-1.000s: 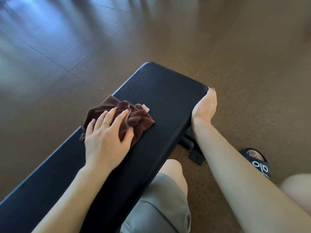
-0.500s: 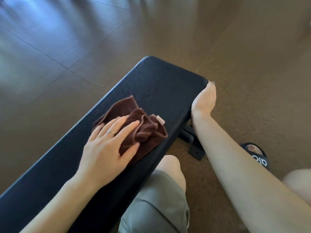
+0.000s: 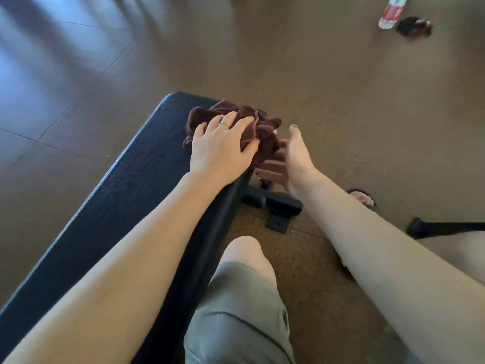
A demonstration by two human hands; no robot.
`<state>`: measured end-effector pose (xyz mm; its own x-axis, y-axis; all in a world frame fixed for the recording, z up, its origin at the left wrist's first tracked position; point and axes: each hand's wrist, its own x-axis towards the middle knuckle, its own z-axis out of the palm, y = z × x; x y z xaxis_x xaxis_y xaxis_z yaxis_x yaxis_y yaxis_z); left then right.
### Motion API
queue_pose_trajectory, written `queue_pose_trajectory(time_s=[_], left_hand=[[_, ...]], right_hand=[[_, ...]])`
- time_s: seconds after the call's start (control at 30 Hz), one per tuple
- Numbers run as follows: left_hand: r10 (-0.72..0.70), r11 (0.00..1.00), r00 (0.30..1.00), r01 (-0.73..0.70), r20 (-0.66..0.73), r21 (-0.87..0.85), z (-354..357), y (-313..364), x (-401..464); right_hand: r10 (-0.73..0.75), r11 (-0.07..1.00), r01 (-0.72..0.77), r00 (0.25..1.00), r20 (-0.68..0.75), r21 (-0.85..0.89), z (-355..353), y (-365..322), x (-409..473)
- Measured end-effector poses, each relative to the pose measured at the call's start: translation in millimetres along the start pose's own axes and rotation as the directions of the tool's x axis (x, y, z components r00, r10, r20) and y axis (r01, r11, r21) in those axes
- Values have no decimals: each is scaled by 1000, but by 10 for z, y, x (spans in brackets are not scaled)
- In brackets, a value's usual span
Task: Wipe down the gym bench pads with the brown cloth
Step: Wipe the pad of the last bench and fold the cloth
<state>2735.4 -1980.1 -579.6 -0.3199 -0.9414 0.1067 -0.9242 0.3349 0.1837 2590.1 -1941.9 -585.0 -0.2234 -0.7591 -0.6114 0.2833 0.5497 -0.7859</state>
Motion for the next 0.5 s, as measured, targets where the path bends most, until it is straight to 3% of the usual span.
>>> queue_pose_trajectory(time_s=[0.17,0.33,0.4,0.5], left_hand=[[40,996,997,-45,-62,-81,25,54,73],[48,986,996,-60,-77,-154,-9,370,246],[31,976,999,-36,-25,-216,-61,619,380],[-56,874,976,149,210,-463,-210,1151,657]], right_hand=[[-98,992,106,988,117,-69,-139,-72,-74],[-154,981,138,981,118,136,-399,-277,43],[-158,967,124,977,141,221,-614,-446,79],[-128,926,63,980,152,372,-999,-789,94]])
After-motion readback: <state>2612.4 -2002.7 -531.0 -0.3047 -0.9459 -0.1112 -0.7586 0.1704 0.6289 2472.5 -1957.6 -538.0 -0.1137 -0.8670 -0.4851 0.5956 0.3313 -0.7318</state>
